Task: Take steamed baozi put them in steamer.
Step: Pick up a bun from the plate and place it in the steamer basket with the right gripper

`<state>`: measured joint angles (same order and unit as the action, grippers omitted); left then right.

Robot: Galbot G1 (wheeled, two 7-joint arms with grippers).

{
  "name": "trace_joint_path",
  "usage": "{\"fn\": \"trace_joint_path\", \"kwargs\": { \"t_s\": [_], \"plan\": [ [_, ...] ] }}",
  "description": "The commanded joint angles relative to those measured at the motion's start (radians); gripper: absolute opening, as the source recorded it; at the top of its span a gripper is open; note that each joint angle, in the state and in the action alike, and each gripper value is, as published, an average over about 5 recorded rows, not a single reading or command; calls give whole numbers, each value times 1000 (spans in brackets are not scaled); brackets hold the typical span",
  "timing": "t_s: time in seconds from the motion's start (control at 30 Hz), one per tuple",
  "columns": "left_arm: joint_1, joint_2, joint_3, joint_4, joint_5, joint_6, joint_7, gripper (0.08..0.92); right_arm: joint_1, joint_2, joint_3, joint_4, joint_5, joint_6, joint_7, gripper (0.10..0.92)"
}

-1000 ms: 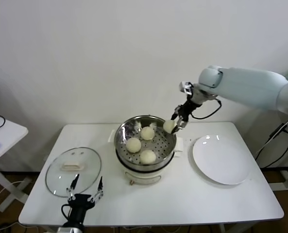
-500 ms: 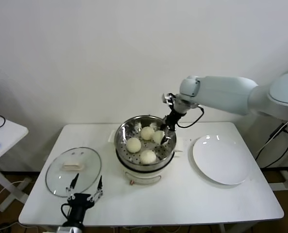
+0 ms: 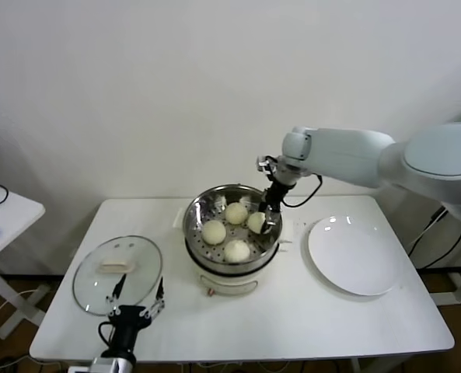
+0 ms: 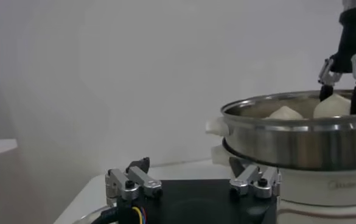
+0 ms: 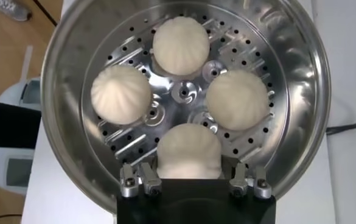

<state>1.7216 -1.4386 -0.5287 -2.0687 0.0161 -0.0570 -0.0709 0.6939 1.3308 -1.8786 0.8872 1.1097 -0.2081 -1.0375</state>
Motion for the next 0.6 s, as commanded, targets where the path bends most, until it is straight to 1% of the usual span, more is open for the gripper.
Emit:
{"fn": "trace_joint_path", "kwargs": {
  "t_s": [0.03, 0.6],
  "plan": [
    [-16, 0, 1, 2, 0, 6, 0, 823, -19, 17, -7, -25, -16, 0, -2, 679],
    [-17, 4, 0, 3, 2, 3, 0, 823, -33, 17, 15, -17, -28, 0, 11, 681]
  ]
}}
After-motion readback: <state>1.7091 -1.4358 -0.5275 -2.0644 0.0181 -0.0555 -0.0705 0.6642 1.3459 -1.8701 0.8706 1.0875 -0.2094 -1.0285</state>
